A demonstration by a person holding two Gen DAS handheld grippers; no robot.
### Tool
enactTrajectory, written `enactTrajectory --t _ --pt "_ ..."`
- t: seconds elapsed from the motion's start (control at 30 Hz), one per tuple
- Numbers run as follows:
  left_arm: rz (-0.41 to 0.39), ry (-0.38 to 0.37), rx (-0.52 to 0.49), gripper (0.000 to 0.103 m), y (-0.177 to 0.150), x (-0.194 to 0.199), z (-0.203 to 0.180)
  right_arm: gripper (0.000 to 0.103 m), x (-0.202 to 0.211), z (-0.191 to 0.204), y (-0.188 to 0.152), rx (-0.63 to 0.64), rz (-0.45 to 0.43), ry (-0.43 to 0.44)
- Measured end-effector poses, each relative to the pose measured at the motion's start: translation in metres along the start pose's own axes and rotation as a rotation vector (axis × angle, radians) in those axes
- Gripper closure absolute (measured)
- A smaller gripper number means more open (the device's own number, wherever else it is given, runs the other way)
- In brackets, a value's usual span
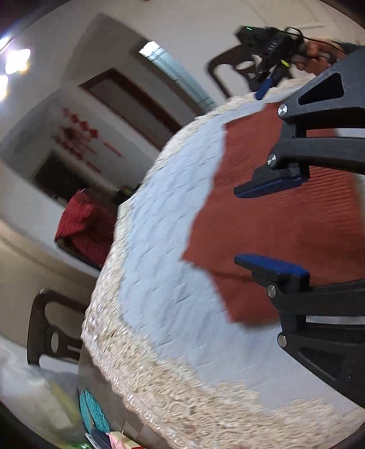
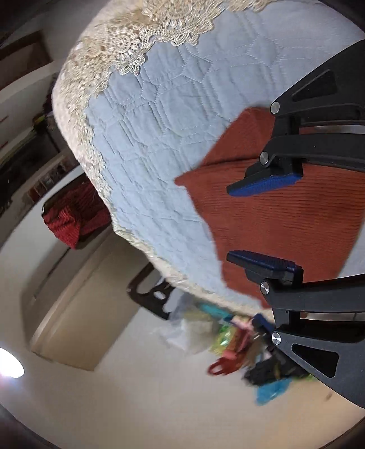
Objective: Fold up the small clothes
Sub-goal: 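Lay the hem over the collar and open both grippers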
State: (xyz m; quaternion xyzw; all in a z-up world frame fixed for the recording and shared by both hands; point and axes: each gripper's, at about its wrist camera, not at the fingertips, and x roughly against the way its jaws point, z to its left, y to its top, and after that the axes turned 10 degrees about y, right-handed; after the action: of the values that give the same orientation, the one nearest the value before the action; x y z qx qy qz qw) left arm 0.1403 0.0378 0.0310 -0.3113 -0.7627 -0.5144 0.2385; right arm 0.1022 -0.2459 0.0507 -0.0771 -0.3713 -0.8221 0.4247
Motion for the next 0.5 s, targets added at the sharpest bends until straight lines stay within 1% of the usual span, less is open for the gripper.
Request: enactTrajectory --t 0.1,0.17,0.27,0.3,0.33,0.37,0.4,0.43,0.5 --pt "0.018 -0.001 -0.068 0.059 -0.023 0.008 -0.019 0.064 -0.003 0.023 -0.029 0.131 0.068 -0.074" --pt "0.026 0.003 -0.112 0.059 -0.036 0.011 -0.032 0.064 -0.005 0.033 -0.046 0.186 0.095 -0.104" --pt "0.017 0.002 -0.189 0.059 -0.051 0.012 -0.059 0.064 -0.018 0.05 -0.068 0.258 0.148 -0.126" --pt "0.01 0.013 -0.217 0.059 -0.054 0.011 -0.068 0.065 -0.025 0.058 -0.074 0.296 0.159 -0.137" --pt "-0.001 0.04 -0.245 0.059 -0.058 0.01 -0.075 0.066 -0.03 0.063 -0.078 0.32 0.163 -0.143" --pt "-0.004 0.083 -0.27 0.059 -0.062 0.006 -0.079 0.067 -0.036 0.067 -0.08 0.343 0.17 -0.149" --pt "0.01 0.124 -0.285 0.059 -0.067 0.001 -0.081 0.068 -0.042 0.071 -0.084 0.366 0.178 -0.168" --pt "0.03 0.134 -0.291 0.059 -0.073 -0.002 -0.08 0.068 -0.046 0.071 -0.087 0.381 0.185 -0.19" --pt "0.014 0.126 -0.293 0.059 -0.08 -0.001 -0.076 0.071 -0.049 0.066 -0.095 0.408 0.212 -0.228"
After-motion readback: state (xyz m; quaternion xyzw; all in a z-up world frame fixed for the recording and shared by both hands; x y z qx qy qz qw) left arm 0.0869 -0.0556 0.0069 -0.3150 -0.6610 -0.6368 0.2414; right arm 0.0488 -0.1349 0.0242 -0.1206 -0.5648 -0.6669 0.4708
